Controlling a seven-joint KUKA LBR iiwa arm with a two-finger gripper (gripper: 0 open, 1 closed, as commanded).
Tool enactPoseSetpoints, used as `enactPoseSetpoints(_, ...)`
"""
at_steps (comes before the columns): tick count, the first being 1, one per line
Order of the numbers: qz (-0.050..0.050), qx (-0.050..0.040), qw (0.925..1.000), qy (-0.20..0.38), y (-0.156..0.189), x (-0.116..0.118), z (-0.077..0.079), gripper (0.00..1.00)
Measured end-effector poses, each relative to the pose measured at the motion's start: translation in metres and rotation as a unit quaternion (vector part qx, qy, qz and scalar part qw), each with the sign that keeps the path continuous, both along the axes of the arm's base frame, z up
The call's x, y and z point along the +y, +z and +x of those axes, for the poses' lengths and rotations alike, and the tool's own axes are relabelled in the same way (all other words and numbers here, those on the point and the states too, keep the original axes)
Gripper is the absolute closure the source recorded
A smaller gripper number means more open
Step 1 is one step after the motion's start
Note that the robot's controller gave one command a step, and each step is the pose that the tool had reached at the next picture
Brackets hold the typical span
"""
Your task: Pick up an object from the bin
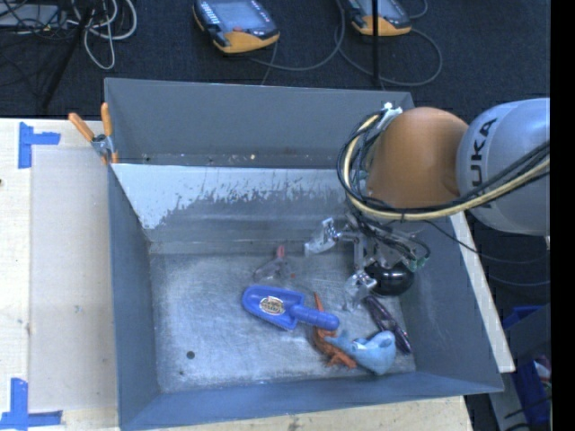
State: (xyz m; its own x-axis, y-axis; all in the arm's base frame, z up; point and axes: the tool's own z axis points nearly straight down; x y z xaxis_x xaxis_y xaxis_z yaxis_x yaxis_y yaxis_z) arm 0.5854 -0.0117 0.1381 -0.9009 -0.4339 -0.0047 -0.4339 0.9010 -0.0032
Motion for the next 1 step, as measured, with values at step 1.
enactPoseSetpoints(1,0.000,0.0022,0.9922,0.125,-0.0413,0.0163,0.0110,0.00)
